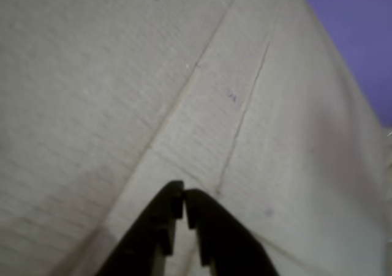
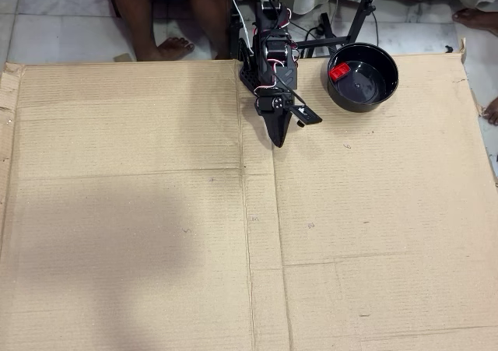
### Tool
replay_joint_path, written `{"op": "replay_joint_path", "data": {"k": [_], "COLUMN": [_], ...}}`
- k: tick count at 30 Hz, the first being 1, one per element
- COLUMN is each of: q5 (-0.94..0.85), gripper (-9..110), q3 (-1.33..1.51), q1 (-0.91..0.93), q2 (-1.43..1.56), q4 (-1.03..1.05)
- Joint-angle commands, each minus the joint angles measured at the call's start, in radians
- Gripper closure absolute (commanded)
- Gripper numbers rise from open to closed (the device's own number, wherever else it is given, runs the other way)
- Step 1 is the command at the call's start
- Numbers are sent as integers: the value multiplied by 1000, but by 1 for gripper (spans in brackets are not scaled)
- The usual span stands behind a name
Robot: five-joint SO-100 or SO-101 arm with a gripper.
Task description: Grasp a lego block and put it in the bin.
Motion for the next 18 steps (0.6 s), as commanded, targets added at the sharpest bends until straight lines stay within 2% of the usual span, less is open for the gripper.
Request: {"op": "replay_joint_path", "data": {"k": [1,9,18], "q5": [-141,-423,-508], "gripper": [101,101,101], "q3": [14,14,14], "q1": [9,3,-5], "q2": [14,14,14], "q4": [2,46,103]}}
